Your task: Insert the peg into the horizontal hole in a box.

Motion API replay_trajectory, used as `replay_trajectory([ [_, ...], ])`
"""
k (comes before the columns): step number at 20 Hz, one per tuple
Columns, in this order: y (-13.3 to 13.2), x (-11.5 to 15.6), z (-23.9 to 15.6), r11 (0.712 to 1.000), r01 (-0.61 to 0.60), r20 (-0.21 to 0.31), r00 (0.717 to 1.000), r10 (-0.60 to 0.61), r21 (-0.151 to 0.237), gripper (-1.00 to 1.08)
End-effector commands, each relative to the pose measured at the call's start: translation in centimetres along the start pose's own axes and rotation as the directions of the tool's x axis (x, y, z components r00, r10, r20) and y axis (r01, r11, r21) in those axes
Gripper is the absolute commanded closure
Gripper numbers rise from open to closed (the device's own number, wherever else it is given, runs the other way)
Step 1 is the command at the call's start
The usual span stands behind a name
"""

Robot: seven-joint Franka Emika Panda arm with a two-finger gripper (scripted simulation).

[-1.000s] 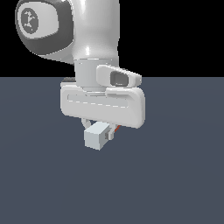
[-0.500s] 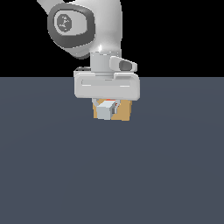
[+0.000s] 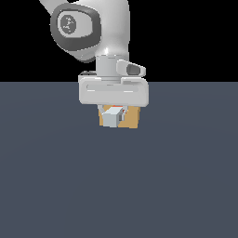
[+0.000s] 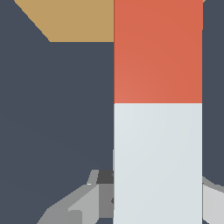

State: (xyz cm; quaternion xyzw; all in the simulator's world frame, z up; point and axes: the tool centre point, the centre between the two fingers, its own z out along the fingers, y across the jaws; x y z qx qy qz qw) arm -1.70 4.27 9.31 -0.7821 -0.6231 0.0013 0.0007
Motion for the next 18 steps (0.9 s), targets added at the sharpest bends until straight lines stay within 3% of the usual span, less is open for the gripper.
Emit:
replay_trajectory([
  [1, 0.0, 0.0, 0.0, 1.000, 0.000, 0.000, 1.000, 0.000, 0.000, 1.08],
  [11, 0.0, 0.7, -0.1, 1.000, 0.003, -0.001, 1.000, -0.003, -0.002, 1.08],
  [18, -0.1, 5.1, -0.2, 1.000, 0.003, -0.002, 1.000, -0.003, -0.003, 1.08],
])
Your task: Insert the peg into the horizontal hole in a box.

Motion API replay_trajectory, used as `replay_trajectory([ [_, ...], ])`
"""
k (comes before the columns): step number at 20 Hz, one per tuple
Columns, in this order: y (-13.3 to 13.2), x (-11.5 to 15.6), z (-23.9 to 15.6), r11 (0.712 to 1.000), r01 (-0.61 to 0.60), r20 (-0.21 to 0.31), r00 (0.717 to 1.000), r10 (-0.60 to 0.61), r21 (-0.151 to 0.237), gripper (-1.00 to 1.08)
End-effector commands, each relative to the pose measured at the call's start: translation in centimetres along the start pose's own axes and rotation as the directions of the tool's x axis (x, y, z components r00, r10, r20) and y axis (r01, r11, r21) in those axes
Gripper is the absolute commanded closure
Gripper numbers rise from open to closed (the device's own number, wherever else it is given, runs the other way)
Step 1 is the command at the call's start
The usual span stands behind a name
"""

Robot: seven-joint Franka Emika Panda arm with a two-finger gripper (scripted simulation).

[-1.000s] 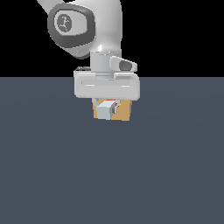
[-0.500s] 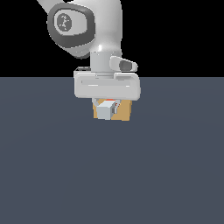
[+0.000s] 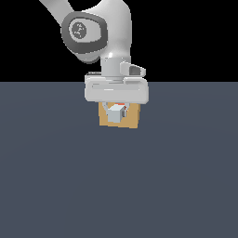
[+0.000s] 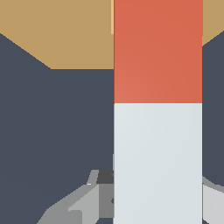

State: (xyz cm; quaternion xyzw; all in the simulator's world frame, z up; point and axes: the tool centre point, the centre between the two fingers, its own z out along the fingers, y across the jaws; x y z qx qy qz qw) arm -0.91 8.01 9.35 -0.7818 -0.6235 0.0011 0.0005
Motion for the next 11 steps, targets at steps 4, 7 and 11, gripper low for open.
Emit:
replay_trajectory([
  [4, 0.0, 4.1, -0.2, 1.000, 0.002, -0.002, 1.000, -0.002, -0.003, 1.08],
  [7, 0.1, 5.3, -0.2, 1.000, 0.002, -0.002, 1.000, -0.002, -0.004, 1.08],
  [11, 0.2, 5.8, -0.2, 1.000, 0.002, -0.002, 1.000, -0.002, -0.004, 1.08],
])
